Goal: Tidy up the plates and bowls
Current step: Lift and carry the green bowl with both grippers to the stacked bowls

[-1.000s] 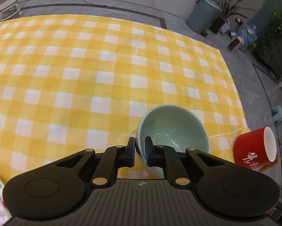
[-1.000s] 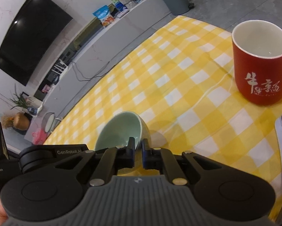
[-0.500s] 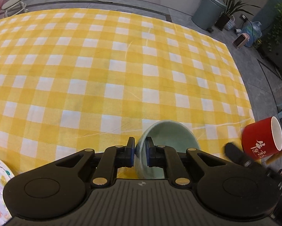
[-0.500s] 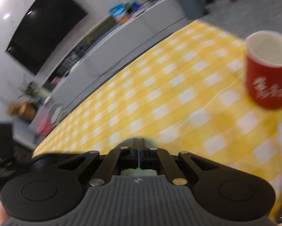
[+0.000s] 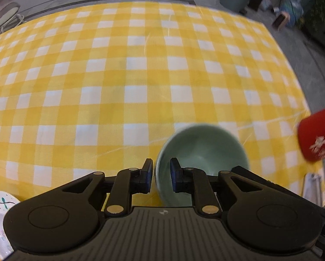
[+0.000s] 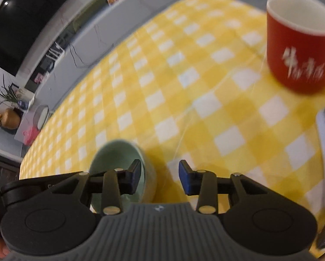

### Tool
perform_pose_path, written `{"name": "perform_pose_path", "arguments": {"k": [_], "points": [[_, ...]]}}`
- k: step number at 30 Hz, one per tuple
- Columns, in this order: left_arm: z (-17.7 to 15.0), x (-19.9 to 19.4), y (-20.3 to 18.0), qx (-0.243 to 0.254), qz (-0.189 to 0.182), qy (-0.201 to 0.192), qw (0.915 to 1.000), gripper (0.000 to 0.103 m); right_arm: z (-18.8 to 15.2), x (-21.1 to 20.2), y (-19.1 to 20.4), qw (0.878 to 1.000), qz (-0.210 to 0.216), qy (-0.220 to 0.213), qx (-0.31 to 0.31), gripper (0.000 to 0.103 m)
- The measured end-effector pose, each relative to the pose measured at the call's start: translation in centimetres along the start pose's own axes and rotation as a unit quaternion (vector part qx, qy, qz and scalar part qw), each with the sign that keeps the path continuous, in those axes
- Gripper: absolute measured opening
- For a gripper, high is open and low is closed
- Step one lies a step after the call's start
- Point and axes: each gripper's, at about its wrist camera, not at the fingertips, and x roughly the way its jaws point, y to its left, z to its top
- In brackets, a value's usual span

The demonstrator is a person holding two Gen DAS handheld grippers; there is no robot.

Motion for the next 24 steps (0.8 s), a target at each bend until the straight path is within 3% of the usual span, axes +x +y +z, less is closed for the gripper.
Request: {"name": "perform_pose_path", "arguments": {"k": [6,12,24], "points": [[-0.4,0.7,0.1,0.004,-0.005,0.005,1.0000,0.013,-0.7,0.8,0.3,0.999,0.027,0.023,0.019,0.015],[-0.3,-0.7,0.4,-0.002,-0.024,-0.006,0.9997,0.009,-0.9,-0.1,0.5,1.000,0.020,0.008,0.009,0.013],[-1.3,-9.3,1.0,-0.012,-0.043,-0.077,0.9960,0.009,-1.6,-6.4,2.5,0.993,0.100,-0.055,-0.025,0.013]]}}
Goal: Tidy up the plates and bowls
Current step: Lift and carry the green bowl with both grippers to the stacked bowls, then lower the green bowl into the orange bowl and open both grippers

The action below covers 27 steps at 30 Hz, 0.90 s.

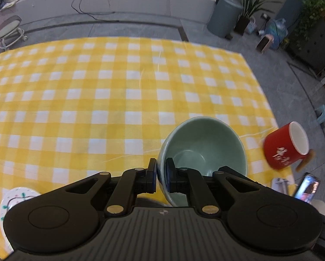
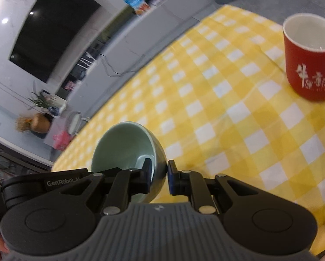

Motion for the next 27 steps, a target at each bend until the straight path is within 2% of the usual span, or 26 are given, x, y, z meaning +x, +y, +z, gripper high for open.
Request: {"name": "perform_pose_path", "arguments": {"k": [6,11,15,18,22,27], "points": [[-1.7,-3.4,1.9,-0.030,-0.008,-0.019,0.9993,0.009,-1.3,-1.9,2.1,0.999,0.038,0.002,-0.027,0.013],[-3.7,-4.5,4.0,-0.061,0.004,-0.013,0.9980,0.009,-3.2,-1.4,3.6,0.996,0.056,0.044,-0.053,0.013],[-5.4,-4.5,6.1,-0.093,0.006,0.011,0.9956,0.009,-4.8,-0.3,4.2,0.992,0.049,0.084,-0.074,0.013],[-6.7,-4.2,7.4,-0.125,-0.006,0.032,0.9917,0.010,-5.5,0.5,4.2,0.990,0.042,0.105,-0.087,0.013],[-7.7,-3.4,8.1,-0.149,-0.017,0.050,0.9875,0.011,-5.7,1.0,4.0,0.988,0.030,0.117,-0.100,0.013],[-8.3,-2.5,7.8,-0.150,-0.015,0.068,0.9863,0.011,-5.8,1.1,3.9,0.986,0.014,0.115,-0.124,0.013]]}}
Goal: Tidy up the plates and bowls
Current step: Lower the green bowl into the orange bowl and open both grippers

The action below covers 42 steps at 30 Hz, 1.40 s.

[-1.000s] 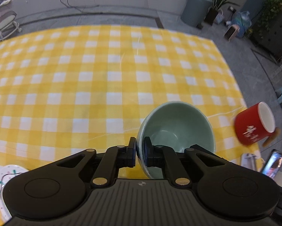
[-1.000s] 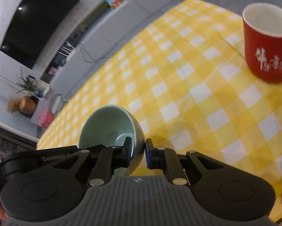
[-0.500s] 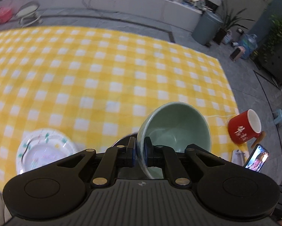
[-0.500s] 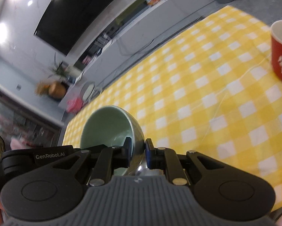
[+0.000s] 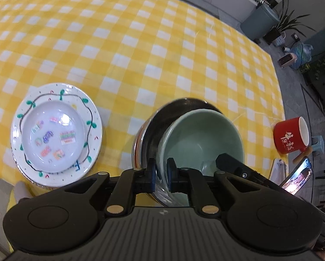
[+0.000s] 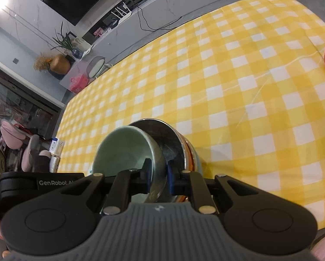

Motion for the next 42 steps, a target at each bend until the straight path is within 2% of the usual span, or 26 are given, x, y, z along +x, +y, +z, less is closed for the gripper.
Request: {"name": "perform_pose_path", "arguments": {"k": [9,15,24,32,38,41,42], "points": [[-0.4,0.1,-1.3,0.027,0.048,-0.020,0.9983,0.011,-0.4,0.5,1.0,0.999,-0.028,0.002,-0.044,0.013],[-0.4,0.0,-1.6,0.038,0.060,-0.029,0.9970,0.011,-0.5,0.5,1.3,0.998,-0.033,0.000,-0.055,0.014],[-0.3,0.0,-1.4,0.040,0.056,-0.030,0.9972,0.011,-0.6,0.3,1.7,0.997,-0.038,-0.002,-0.067,0.017],[-0.4,-0.1,-1.7,0.045,0.057,-0.033,0.9968,0.013,-0.7,-0.3,2.5,0.993,-0.057,-0.021,-0.100,0.020],[-0.3,-1.1,-2.3,0.061,0.056,-0.058,0.9949,0.013,-0.5,-1.4,2.8,0.990,-0.056,-0.050,-0.119,0.025],[-0.3,-1.7,-2.1,0.060,0.043,-0.069,0.9948,0.013,-0.3,-1.7,2.5,0.991,-0.047,-0.057,-0.114,0.030],[-0.4,-2.0,-2.1,0.062,0.038,-0.077,0.9944,0.016,-0.3,-1.8,2.4,0.991,-0.046,-0.062,-0.111,0.032]]}}
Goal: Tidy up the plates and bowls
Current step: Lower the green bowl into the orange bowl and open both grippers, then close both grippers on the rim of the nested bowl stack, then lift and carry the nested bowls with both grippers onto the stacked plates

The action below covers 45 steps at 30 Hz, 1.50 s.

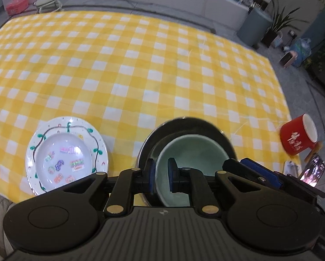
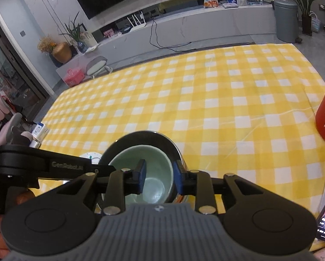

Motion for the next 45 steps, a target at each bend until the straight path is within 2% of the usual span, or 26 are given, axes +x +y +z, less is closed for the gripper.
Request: {"name": "perform_pose_path", "arguments": {"k": [2,4,5,6,7,8,9,10,14,16,18,23,28,31,38,45], "points": [[-0.1,-0.7,0.1,0.008,-0.012,-0.020,0.9997,0.028,0.1,-0.2,-0.3,1.000,0.003,-0.011,0.007,0.037],[-0.4,-1.5,0.2,0.016,-0.016,-0.047,0.9986,0.042,0.2,-0.5,-0.7,1.000,0.008,-0.024,0.018,0.047],[-0.4,-1.8,0.3,0.019,-0.018,-0.062,0.9977,0.046,0.2,-0.6,-0.6,0.999,0.011,-0.029,0.022,0.048],[-0.6,-2.1,0.4,0.022,-0.018,-0.078,0.9966,0.055,0.3,-0.5,-0.6,0.999,0.011,-0.033,0.027,0.052],[-0.8,-2.3,0.5,0.024,-0.017,-0.091,0.9954,0.062,0.4,-0.5,-0.7,0.999,0.009,-0.037,0.033,0.061],[-0.8,-2.4,0.6,0.024,-0.014,-0.102,0.9944,0.065,0.4,-0.4,-0.9,0.998,0.006,-0.039,0.039,0.065],[-0.9,-2.4,0.8,0.022,-0.010,-0.111,0.9936,0.072,0.4,-0.1,-1.0,0.998,0.003,-0.039,0.047,0.069],[-1.0,-2.3,1.1,0.016,-0.007,-0.116,0.9931,0.076,0.4,0.2,-1.3,0.998,-0.001,-0.035,0.055,0.070],[-1.3,-1.0,2.6,-0.036,-0.023,-0.103,0.9938,0.076,0.0,2.2,-3.1,0.993,-0.005,0.009,0.116,0.071],[-1.6,-0.3,3.1,-0.058,-0.040,-0.100,0.9925,0.076,-0.4,3.2,-4.0,0.988,0.008,0.032,0.154,0.071],[-1.9,0.5,3.3,-0.069,-0.042,-0.094,0.9923,0.076,-0.8,4.0,-4.6,0.981,0.025,0.053,0.186,0.071],[-2.4,2.4,3.7,-0.083,-0.042,-0.068,0.9933,0.076,-1.8,5.3,-4.5,0.973,0.030,0.079,0.214,0.071],[-2.8,4.2,4.5,-0.113,-0.066,-0.031,0.9908,0.074,-2.2,6.4,-5.4,0.961,0.050,0.103,0.253,0.071],[-2.8,5.0,5.1,-0.127,-0.073,-0.016,0.9891,0.070,-2.4,6.6,-5.7,0.955,0.067,0.110,0.268,0.070],[-2.9,5.9,5.5,-0.140,-0.092,0.006,0.9859,0.063,-2.4,6.7,-6.3,0.955,0.066,0.108,0.269,0.067],[-2.7,6.0,5.3,-0.131,-0.097,0.010,0.9866,0.060,-2.9,6.5,-7.0,0.953,0.055,0.111,0.277,0.051]]}}
